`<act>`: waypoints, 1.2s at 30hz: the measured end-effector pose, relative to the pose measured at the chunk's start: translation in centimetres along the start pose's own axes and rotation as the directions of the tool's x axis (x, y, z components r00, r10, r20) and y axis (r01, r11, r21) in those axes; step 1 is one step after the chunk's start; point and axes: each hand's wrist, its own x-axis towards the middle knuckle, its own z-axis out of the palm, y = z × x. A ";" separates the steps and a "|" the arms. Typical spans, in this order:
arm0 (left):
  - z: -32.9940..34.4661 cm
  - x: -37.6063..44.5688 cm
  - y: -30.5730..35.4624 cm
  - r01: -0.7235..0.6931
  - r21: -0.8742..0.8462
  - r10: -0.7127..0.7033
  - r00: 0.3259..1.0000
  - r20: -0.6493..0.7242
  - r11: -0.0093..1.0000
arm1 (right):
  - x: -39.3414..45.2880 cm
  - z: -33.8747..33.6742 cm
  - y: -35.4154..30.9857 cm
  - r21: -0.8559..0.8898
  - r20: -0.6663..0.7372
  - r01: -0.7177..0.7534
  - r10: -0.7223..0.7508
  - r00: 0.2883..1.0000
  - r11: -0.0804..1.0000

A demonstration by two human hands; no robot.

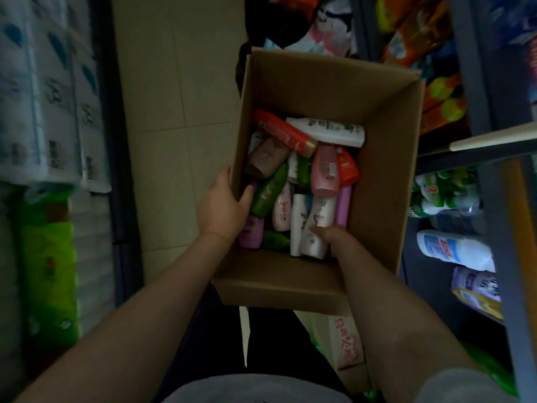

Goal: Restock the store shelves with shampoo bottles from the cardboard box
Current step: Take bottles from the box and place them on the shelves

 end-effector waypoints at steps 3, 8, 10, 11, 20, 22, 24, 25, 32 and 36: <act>0.0 0.0 -0.1 -0.016 0.016 0.016 1.000 -0.010 1.000 | -0.2 0.4 0.0 0.082 0.076 -0.010 0.004 0.997 0.997; -0.3 0.1 -0.3 -0.008 0.030 0.008 1.000 -0.006 1.000 | -2.2 1.2 -1.2 0.263 0.224 -0.056 -0.005 0.974 0.963; -0.4 0.0 0.0 -0.007 0.031 0.008 1.000 -0.004 0.999 | -3.7 1.3 -2.0 0.325 0.284 -0.090 -0.006 0.959 0.941; -0.4 -0.1 0.2 -0.007 0.028 0.007 1.000 0.003 1.000 | -4.5 1.3 -2.2 0.382 0.311 -0.122 -0.003 0.950 0.916; -3.0 -3.2 4.0 -0.190 -0.004 0.189 0.977 -0.097 0.982 | -15.3 -1.7 0.6 0.624 0.453 -0.087 -0.269 0.850 0.777; -4.0 -4.8 7.4 -0.209 -0.255 0.216 0.976 -0.003 0.944 | -18.3 -3.6 1.1 0.612 0.387 0.104 -0.411 0.826 0.784; -5.3 -6.9 12.2 0.028 -0.554 0.163 0.942 0.293 0.832 | -21.8 -6.6 0.9 0.615 0.307 0.280 -0.550 0.777 0.737; -5.9 -8.0 14.5 0.127 -0.635 0.187 0.896 0.403 0.762 | -23.6 -8.3 0.9 0.611 0.273 0.351 -0.605 0.748 0.710; -9.2 -18.2 29.3 0.021 -0.814 0.588 0.680 0.437 0.581 | -34.4 -20.7 3.7 0.422 -0.106 0.777 -0.825 0.555 0.468; -8.7 -24.9 36.5 -0.081 -0.841 0.759 0.483 0.436 0.535 | -38.3 -28.2 8.8 0.334 -0.432 0.894 -0.795 0.426 0.297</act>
